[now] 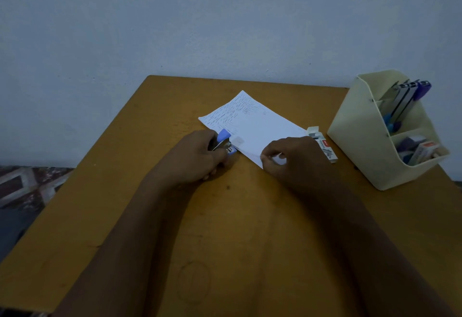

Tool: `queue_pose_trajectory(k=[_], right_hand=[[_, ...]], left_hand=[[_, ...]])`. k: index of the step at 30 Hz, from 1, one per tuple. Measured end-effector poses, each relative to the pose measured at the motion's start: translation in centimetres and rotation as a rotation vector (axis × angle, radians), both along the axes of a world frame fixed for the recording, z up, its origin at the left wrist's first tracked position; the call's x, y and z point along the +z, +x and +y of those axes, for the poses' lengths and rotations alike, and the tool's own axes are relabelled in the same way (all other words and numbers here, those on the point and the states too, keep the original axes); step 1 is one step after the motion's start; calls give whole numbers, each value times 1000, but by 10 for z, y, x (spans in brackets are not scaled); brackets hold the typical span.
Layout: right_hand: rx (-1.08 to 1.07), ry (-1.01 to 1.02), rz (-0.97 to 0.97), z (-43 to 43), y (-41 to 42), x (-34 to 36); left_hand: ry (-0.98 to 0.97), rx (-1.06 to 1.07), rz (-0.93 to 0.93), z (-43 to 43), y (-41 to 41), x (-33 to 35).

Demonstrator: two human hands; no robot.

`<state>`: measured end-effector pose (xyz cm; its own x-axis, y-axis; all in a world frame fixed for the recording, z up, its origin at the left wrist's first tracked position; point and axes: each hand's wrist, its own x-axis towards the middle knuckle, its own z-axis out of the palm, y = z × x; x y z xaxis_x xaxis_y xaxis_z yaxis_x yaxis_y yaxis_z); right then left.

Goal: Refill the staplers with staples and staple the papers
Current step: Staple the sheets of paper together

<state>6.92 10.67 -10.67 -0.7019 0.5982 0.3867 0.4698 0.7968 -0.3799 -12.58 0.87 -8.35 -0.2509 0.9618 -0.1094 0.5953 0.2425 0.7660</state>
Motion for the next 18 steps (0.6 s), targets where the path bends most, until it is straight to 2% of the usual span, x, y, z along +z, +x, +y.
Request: queue_pose_trajectory(k=[9, 18], right_hand=[[29, 129, 87, -13, -13, 3], [100, 157, 56, -18, -17, 3]], left_hand=[[42, 30, 91, 2, 2, 1], [5, 36, 12, 3, 2, 0]])
